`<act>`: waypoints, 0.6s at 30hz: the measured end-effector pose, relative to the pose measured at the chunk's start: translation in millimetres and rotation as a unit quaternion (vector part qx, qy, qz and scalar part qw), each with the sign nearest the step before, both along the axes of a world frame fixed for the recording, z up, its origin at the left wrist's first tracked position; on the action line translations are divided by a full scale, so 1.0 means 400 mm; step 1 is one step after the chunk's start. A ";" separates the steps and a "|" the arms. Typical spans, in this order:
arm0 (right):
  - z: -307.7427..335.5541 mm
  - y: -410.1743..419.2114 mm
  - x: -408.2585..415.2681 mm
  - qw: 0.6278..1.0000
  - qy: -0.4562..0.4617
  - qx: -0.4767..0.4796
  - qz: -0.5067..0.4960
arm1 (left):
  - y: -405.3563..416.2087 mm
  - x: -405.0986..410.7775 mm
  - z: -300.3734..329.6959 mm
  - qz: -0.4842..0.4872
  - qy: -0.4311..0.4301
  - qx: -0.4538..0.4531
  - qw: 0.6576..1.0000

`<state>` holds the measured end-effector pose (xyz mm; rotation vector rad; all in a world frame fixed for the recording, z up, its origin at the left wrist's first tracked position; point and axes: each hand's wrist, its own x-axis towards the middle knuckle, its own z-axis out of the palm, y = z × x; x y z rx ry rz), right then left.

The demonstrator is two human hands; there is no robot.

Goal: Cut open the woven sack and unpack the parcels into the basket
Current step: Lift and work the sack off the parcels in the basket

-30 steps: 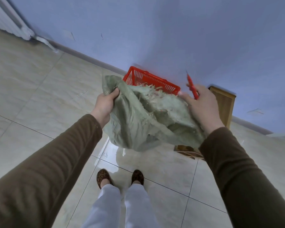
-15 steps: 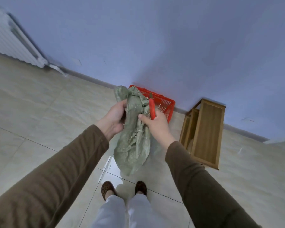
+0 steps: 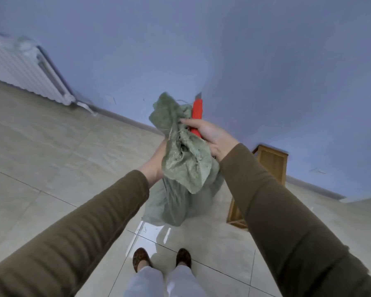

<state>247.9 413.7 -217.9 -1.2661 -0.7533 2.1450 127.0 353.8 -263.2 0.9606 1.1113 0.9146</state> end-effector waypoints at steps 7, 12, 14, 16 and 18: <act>0.022 0.039 0.235 0.946 -0.164 0.228 -0.163 | 0.042 -0.029 -0.016 0.087 0.017 0.046 0.995; -0.136 -0.137 0.242 0.935 -0.238 0.236 -0.114 | 0.096 0.028 0.062 0.124 -0.178 -0.089 0.972; -0.178 -0.180 0.169 0.945 -0.202 0.234 -0.107 | 0.117 0.077 0.114 0.085 -0.240 -0.097 0.962; -0.192 -0.183 0.086 0.949 -0.147 0.246 -0.132 | 0.136 0.117 0.146 0.057 -0.215 -0.102 0.969; -0.180 -0.160 0.034 0.948 -0.109 0.226 -0.197 | 0.154 0.123 0.160 0.026 -0.131 -0.091 0.987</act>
